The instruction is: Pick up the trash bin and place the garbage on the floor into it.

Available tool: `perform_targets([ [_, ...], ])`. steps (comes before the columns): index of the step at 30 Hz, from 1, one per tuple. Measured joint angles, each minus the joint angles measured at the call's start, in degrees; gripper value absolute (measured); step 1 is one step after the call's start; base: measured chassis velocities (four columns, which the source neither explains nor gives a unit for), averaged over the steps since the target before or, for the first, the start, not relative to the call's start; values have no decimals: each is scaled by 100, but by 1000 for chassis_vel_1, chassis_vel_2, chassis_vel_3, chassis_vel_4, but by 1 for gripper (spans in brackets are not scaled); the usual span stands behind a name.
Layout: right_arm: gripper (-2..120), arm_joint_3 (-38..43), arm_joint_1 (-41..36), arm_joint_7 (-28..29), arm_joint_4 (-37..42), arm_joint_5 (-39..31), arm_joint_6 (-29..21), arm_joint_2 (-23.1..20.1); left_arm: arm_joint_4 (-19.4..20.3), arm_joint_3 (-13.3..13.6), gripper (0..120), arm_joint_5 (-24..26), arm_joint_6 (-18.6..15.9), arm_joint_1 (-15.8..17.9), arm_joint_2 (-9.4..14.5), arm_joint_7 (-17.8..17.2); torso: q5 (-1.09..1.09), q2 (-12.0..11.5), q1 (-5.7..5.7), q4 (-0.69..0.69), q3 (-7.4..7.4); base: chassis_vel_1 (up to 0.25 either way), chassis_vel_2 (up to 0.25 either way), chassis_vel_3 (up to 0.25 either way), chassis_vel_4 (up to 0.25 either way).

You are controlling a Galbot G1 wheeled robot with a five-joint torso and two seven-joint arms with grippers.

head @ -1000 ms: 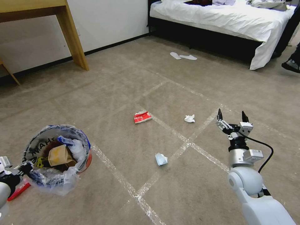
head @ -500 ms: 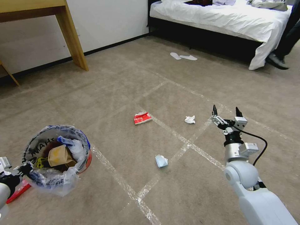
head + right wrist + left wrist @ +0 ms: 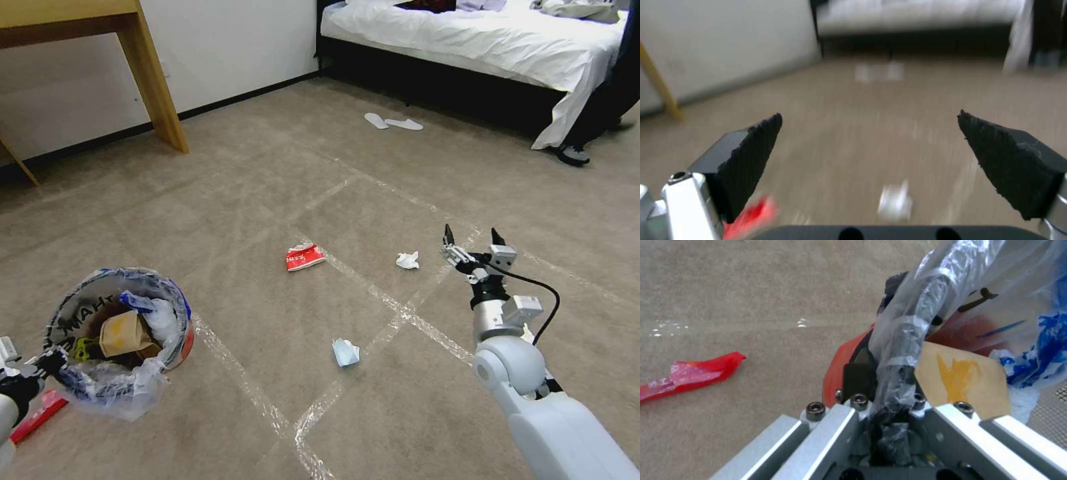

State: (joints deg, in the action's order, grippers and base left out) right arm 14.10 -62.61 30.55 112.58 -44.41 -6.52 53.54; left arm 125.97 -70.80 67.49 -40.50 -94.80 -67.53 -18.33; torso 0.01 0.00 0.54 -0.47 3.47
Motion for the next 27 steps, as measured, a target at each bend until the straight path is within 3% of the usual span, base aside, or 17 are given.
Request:
perform_targets([
  [2,100,-565,340,914,414,-1288,-1149,-389,16,2,0,-35,5,-23,-33,0,-2,0,0,0,0,0,0,0,0],
  [3,100,-565,340,914,414,-1288,-1149,-389,16,2,0,-35,5,-23,-33,0,-2,0,0,0,0,0,0,0,0],
  [5,100,-1082,729,1520,549,-2457,-1937,-724,45,1,0,-57,16,-27,-79,1,-1,0,0,0,0,0,0,0,0],
  [6,100,-1082,729,1520,549,-2457,-1937,-724,45,1,0,-57,16,-27,-79,1,-1,0,0,0,0,0,0,0,0],
  [8,100,-1396,1050,1809,537,-3420,-2599,-882,60,-1,0,-95,33,-37,-135,24,-2,0,0,0,0,0,0,0,0],
  [11,100,-1505,1145,1892,501,-3705,-2842,-901,61,-1,0,-135,51,-49,-169,55,-2,0,0,0,0,0,0,0,0],
  [13,100,-1768,1315,1932,331,-4164,-3510,-910,35,-1,0,-212,81,-59,-256,99,-1,0,0,0,0,0,0,0,0],
  [27,100,-2737,1604,1226,-621,-3473,-3653,-641,2,-4,0,-314,112,-62,-386,144,-1,0,0,0,0,0,0,0,0],
])
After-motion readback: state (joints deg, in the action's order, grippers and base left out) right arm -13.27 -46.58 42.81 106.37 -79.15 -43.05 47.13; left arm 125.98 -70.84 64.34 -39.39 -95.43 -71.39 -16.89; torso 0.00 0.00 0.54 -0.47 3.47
